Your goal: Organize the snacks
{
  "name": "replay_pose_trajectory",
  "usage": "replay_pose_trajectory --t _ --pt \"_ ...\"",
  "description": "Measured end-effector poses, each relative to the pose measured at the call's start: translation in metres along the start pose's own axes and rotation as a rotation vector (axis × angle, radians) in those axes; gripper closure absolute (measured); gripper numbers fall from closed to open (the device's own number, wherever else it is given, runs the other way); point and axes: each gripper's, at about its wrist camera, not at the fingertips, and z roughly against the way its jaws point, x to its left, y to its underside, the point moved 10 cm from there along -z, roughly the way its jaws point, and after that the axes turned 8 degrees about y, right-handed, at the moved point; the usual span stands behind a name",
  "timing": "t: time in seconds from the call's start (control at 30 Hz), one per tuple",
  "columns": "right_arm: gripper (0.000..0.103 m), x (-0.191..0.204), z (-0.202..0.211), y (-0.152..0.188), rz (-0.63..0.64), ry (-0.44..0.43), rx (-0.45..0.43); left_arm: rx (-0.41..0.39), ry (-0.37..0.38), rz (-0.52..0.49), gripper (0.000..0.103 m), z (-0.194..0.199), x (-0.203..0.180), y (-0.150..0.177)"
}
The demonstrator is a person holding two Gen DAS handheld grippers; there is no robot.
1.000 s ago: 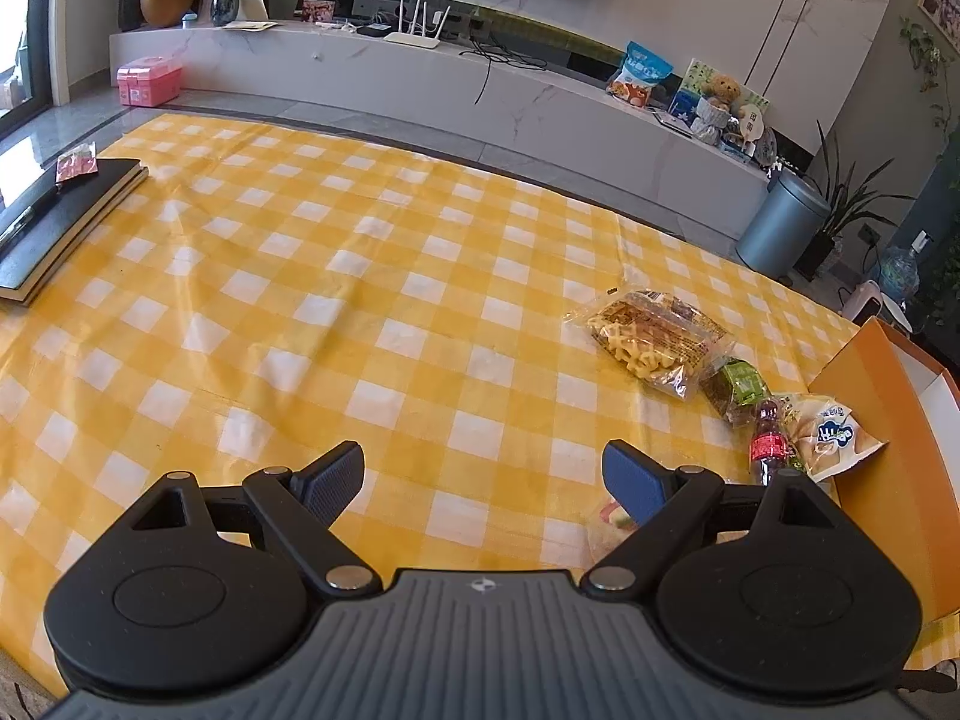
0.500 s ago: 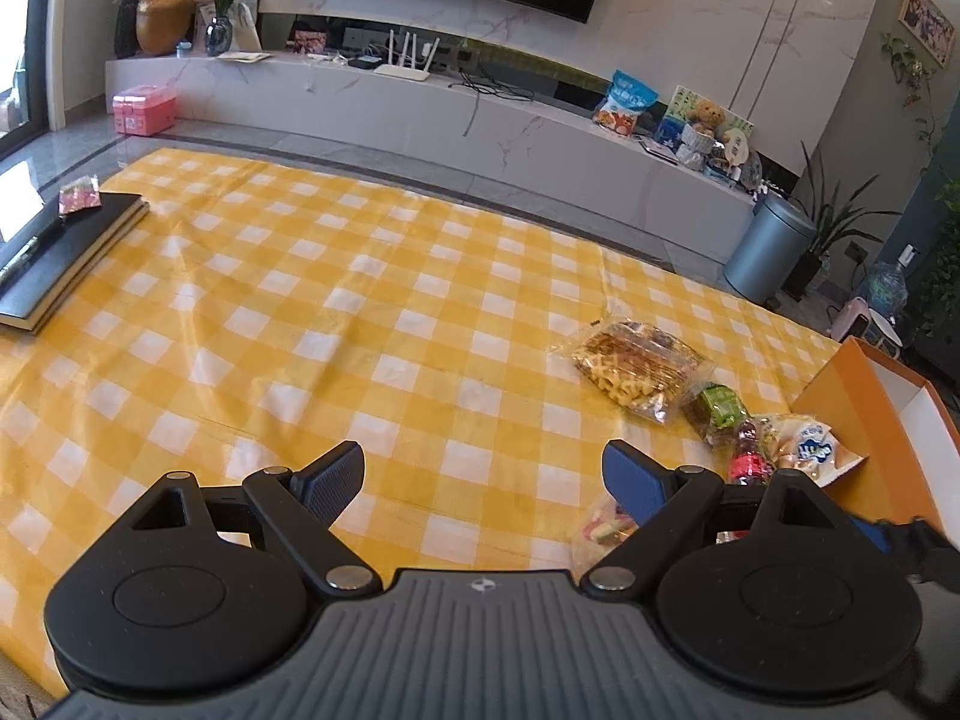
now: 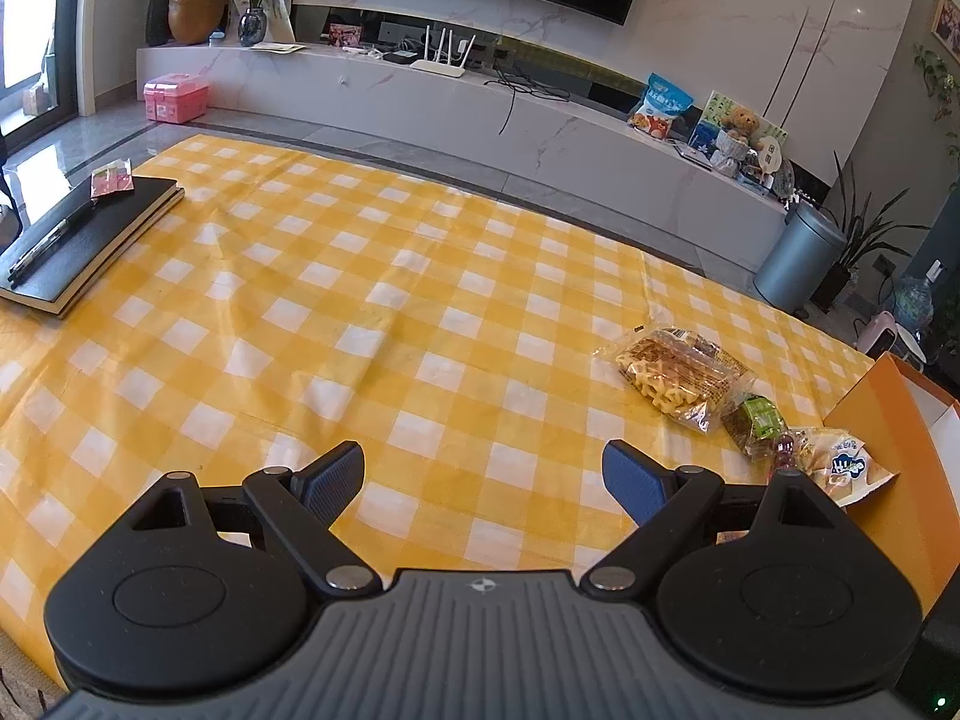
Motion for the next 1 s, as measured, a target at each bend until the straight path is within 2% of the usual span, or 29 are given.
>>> replay_pose_trajectory --t 0.13,0.33,0.53,0.67,0.83,1.0 --pt "0.049 -0.004 0.001 0.0 -0.031 -0.01 0.003 0.0 0.004 -0.003 0.0 0.001 -0.002 0.001" --pt "0.05 -0.017 0.004 -0.001 -0.131 -0.016 0.01 -0.013 0.007 -0.018 0.0 0.005 -0.007 -0.001" --pt "0.05 -0.038 0.023 -0.011 -0.256 -0.035 -0.035 -0.02 0.016 -0.04 0.0 0.01 -0.017 -0.002" --pt "0.05 -0.063 0.042 -0.019 -0.357 -0.028 -0.076 -0.027 0.051 -0.073 0.0 0.013 -0.032 0.0" --pt "0.05 -0.103 0.074 -0.026 -0.414 0.032 -0.122 -0.02 0.11 -0.124 0.0 0.013 -0.061 0.008" --pt "0.05 -0.157 0.106 -0.017 -0.457 0.135 -0.113 0.006 0.204 -0.191 0.0 0.01 -0.102 0.025"
